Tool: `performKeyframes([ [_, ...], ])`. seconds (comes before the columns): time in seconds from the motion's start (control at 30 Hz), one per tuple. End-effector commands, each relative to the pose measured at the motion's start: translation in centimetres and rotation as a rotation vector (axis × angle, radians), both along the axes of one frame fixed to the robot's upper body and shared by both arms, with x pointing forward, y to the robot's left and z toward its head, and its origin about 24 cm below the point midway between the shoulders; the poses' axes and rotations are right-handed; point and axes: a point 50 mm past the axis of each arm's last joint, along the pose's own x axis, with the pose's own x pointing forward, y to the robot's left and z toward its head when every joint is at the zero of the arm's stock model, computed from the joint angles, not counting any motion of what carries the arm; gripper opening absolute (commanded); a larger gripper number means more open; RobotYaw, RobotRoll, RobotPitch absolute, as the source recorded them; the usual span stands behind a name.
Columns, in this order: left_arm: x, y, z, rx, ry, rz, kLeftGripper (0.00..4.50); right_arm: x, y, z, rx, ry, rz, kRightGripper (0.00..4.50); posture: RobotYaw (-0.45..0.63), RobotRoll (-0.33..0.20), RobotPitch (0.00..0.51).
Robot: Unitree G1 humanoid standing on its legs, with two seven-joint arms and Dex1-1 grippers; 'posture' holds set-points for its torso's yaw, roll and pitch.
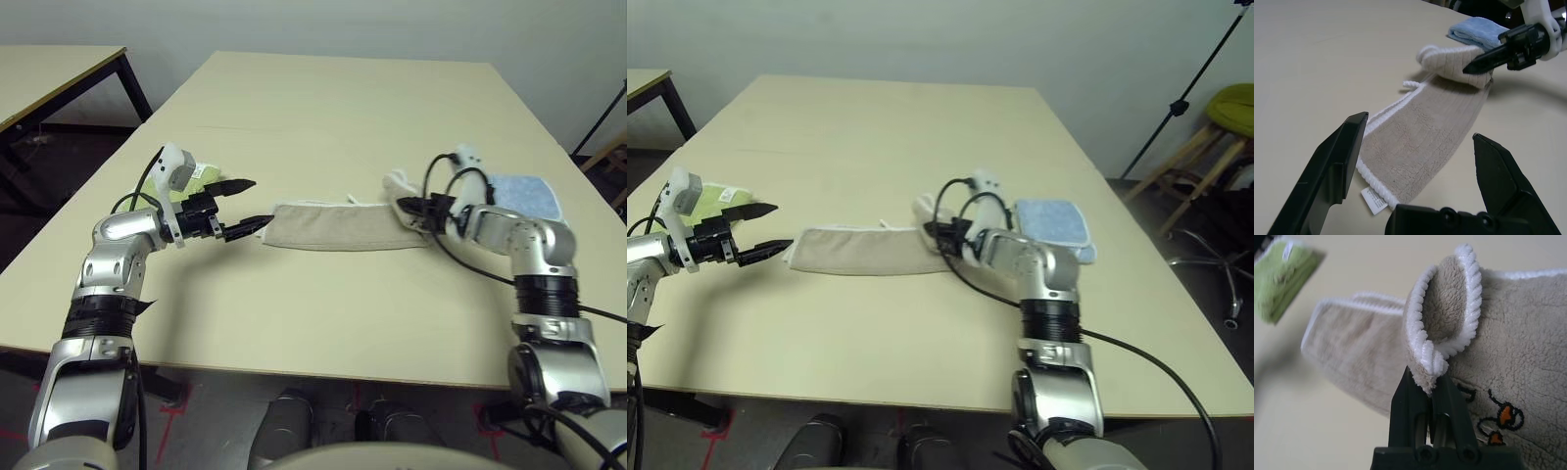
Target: Fold the towel and set it aside.
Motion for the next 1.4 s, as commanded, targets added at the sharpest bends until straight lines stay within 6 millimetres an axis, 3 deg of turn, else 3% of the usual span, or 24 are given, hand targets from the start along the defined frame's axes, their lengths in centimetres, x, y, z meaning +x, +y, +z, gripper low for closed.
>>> performKeyframes([
  [0.03,-0.3,0.1,0.1,-0.004,0.001,0.01,4.5,-0.6,0.5,-1.6,-0.059,0.04,0.043,0.05,0.22,0.0,0.031],
  [0.1,-0.3,0.0,-0.1,-0.001,0.013,0.025,4.5,-0.9,0.9,-1.7,-0.119,-0.008,0.094,0.05,0.22,0.0,0.03],
  [0.27,-0.3,-0.3,-0.3,0.008,0.032,0.051,4.5,-1.2,0.4,-0.2,-0.145,-0.081,0.17,1.75,0.21,0.0,0.03],
  [0.5,0.7,-1.9,0.6,-0.005,0.035,0.045,4.5,-1.8,-3.3,4.4,-0.182,-0.194,0.282,4.28,0.19,0.0,0.029],
  [0.53,0.9,-2.2,0.9,-0.01,0.033,0.044,4.5,-1.9,-3.8,5.2,-0.184,-0.206,0.291,4.48,0.19,0.0,0.029],
  [0.67,1.7,-3.8,1.8,-0.054,0.023,0.03,4.5,-1.6,-5.7,7.5,-0.194,-0.264,0.269,4.48,0.18,0.0,0.028],
  [0.8,2.7,-6.5,2.4,-0.125,0.011,0.024,4.5,-0.1,-7.9,7.9,-0.246,-0.349,0.133,4.48,0.17,0.0,0.024],
  [1.13,4.1,-13.7,-0.1,-0.151,0.094,0.023,4.5,2.0,-8.3,3.8,-0.281,-0.409,-0.032,4.48,0.16,0.0,0.022],
  [1.23,4.3,-15.1,-1.2,-0.123,0.11,0.028,3.86,2.3,-8.5,2.6,-0.291,-0.391,-0.075,3.85,0.16,0.0,0.021],
  [1.4,4.4,-16.8,-2.8,-0.034,0.134,0.014,2.19,2.5,-7.9,1.6,-0.282,-0.373,-0.078,2.0,0.16,0.0,0.02],
])
